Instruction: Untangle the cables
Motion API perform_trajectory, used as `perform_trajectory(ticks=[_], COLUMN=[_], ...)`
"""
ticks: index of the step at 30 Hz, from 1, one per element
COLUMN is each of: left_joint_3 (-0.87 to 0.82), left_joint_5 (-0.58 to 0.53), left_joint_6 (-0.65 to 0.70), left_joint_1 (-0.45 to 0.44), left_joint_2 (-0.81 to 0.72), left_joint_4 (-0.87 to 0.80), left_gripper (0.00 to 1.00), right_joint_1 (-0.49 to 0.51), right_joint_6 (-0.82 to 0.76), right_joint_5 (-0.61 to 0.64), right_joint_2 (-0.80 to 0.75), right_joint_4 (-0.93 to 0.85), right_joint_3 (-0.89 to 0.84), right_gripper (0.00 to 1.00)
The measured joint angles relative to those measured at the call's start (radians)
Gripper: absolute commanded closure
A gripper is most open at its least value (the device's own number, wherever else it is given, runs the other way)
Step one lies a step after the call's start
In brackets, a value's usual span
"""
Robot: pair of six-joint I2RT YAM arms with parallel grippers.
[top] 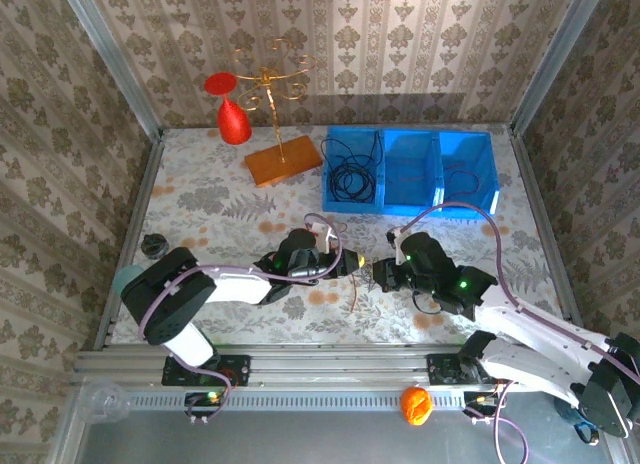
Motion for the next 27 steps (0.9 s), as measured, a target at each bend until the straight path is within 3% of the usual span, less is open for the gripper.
perform_trajectory(ticks=[3, 6, 13, 20, 22, 25, 26, 27], left_joint_3=[0.0, 0.001, 0.003, 0.009, 0.009, 0.009, 0.009, 0.009], left_joint_5=[0.0, -0.003, -0.015, -0.026, -0.026, -0.026, -0.026, -0.026], left_joint_6=[0.024, 0.049, 0.1, 0.131, 0.135, 0.136, 0.138, 0.142], left_joint_1=[0.0, 0.0, 0.013, 0.04, 0.04, 0.045, 0.05, 0.058], left_joint_2=[-0.03, -0.057, -0.164, -0.231, -0.233, -0.238, -0.245, -0.258], left_joint_4=[-0.048, -0.104, -0.231, -0.308, -0.322, -0.348, -0.358, -0.37], left_gripper=[1.0, 1.0, 1.0, 1.0, 1.0, 1.0, 1.0, 1.0], right_joint_1=[-0.009, -0.029, -0.092, -0.097, -0.097, -0.097, -0.097, -0.097], right_joint_6=[0.005, -0.005, -0.02, -0.062, -0.073, -0.087, -0.088, -0.089], right_joint_5=[0.021, 0.04, 0.032, -0.106, -0.127, -0.146, -0.144, -0.141], right_joint_2=[0.0, 0.01, 0.124, 0.269, 0.31, 0.367, 0.378, 0.379], right_joint_4=[-0.001, 0.0, 0.056, 0.229, 0.281, 0.325, 0.323, 0.321], right_joint_3=[0.0, 0.0, -0.021, -0.088, -0.087, -0.074, -0.064, -0.056], right_gripper=[0.62, 0.54, 0.49, 0.45, 0.56, 0.92, 0.99, 1.0])
